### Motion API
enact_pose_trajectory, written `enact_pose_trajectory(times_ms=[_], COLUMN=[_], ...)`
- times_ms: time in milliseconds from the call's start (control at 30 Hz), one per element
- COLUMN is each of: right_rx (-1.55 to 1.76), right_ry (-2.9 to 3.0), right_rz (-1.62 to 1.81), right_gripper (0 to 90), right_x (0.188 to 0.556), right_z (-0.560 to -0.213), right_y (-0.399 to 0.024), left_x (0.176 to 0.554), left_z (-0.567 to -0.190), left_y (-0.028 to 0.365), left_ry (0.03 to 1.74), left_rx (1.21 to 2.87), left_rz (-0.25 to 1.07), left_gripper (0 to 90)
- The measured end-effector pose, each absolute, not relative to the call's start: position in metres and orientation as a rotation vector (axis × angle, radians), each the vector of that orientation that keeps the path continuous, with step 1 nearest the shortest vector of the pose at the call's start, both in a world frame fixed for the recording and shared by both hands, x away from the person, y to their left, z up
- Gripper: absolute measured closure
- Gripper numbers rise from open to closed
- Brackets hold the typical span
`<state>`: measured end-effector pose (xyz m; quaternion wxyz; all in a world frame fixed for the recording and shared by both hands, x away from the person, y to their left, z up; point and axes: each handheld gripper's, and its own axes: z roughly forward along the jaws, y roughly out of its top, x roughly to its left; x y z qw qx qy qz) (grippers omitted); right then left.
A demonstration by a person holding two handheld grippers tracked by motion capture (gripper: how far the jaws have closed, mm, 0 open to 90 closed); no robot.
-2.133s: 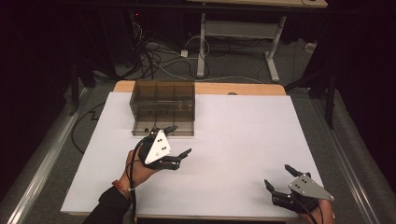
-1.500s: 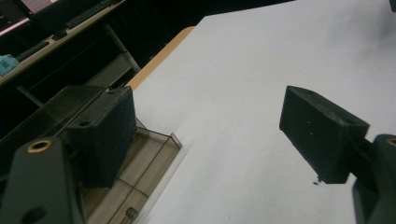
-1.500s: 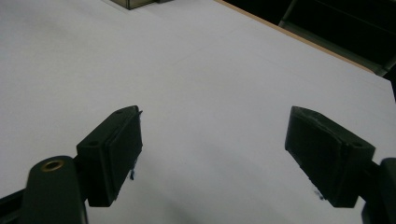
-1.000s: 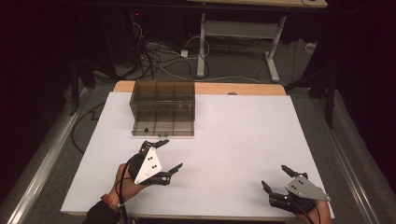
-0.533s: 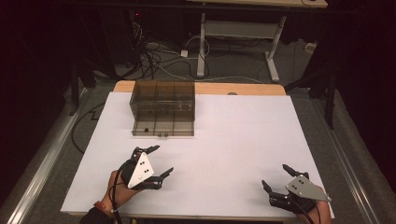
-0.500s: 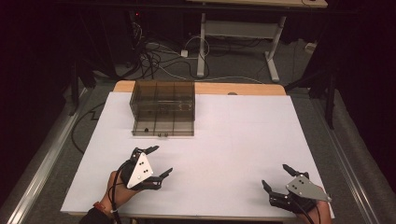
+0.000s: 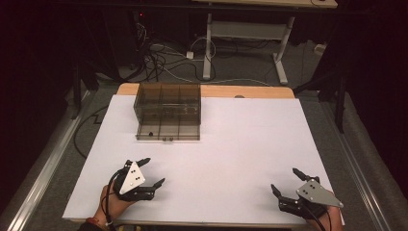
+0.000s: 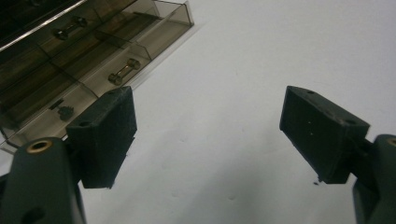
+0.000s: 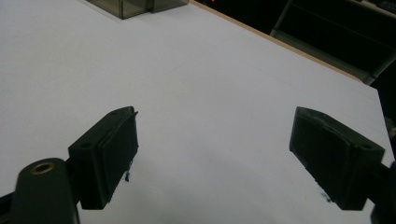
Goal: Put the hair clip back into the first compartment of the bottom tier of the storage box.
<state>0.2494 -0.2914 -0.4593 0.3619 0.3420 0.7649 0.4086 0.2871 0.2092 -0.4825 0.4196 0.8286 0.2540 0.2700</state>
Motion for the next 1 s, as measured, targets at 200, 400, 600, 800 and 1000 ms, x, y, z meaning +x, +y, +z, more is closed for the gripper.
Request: enact_pose_trajectory(times_ms=[200,400,600,800,1000], right_rx=[0.867,0.865,0.868,0.864,0.867], right_ry=[1.971,1.959,1.962,1.959,1.955], right_rz=[1.039,1.038,1.04,1.043,1.043], right_gripper=[15.5,15.5,15.5,15.5,15.5], right_x=[0.249,0.2471,0.2491,0.2481,0.2479], right_z=[-0.4589,-0.4565,-0.458,-0.4572,-0.4566], right_y=[-0.2896,-0.2877,-0.2885,-0.2893,-0.2891], left_x=[0.2849,0.2826,0.2837,0.2832,0.2838], left_z=[-0.4829,-0.4824,-0.4818,-0.4822,-0.4835], left_y=[0.206,0.2067,0.206,0.203,0.2038], left_ry=[0.611,0.607,0.61,0.603,0.606], left_rx=[2.089,2.083,2.085,2.093,2.099], left_rz=[0.675,0.675,0.674,0.672,0.665], left_gripper=[17.8,17.8,17.8,17.8,17.8])
